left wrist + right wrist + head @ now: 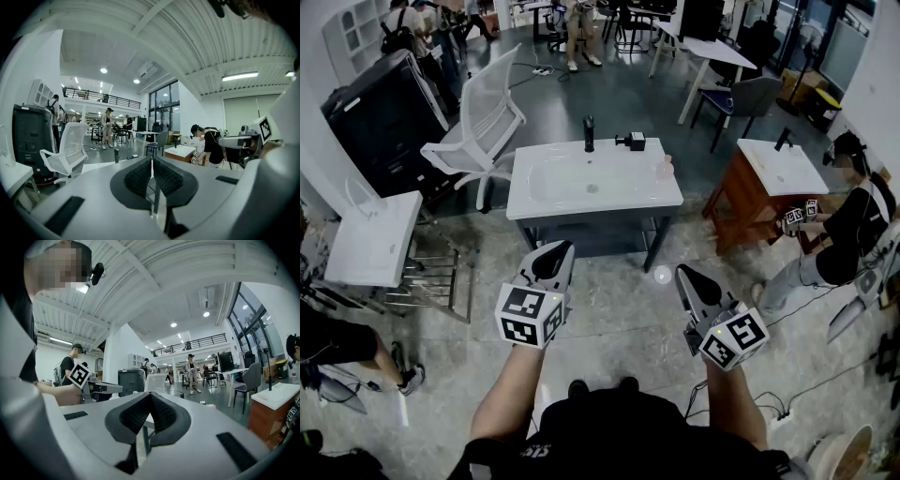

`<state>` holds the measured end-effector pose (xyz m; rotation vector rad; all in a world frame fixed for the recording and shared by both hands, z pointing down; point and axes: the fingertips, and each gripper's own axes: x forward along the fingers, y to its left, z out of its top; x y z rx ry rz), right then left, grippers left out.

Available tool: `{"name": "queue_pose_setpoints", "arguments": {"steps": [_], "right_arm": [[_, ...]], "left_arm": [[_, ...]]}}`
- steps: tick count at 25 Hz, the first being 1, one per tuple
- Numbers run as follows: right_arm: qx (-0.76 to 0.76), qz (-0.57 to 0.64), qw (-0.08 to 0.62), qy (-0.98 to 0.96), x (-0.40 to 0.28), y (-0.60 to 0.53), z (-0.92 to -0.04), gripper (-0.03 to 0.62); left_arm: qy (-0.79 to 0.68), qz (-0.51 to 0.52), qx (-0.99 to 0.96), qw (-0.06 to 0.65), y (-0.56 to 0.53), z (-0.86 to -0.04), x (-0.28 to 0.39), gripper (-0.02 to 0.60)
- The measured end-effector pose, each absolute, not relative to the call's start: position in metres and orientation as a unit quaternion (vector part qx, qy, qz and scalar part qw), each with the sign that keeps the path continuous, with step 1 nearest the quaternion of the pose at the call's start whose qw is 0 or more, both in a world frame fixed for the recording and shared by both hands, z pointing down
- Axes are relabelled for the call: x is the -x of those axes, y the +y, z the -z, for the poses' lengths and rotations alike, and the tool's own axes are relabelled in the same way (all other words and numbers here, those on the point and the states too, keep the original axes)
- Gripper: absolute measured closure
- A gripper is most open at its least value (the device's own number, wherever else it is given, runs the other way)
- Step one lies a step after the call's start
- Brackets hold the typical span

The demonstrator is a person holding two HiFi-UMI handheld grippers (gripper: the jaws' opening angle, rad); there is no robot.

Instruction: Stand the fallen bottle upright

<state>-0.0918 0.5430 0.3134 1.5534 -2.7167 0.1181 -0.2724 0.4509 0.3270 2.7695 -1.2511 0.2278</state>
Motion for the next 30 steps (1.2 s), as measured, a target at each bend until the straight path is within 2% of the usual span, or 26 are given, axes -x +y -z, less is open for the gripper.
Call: {"name": "queue_pose_setpoints", "arguments": {"steps": [21,30], "right_arm": [[-0.473,-0.069,0.007,-0.879,0.029,0.561,-0.337,0.582],[-0.486,-0.091,0.009,-0.869,-0.005,0.512,-0.356,0.580]], "left_arm": [[-0.407,-0.070,-0.909,0.057,0.455,-0.338,0.194,0.555],[-0.405,-0.080,-0.908,0.074,0.403,-0.361,0.167,0.555]]}}
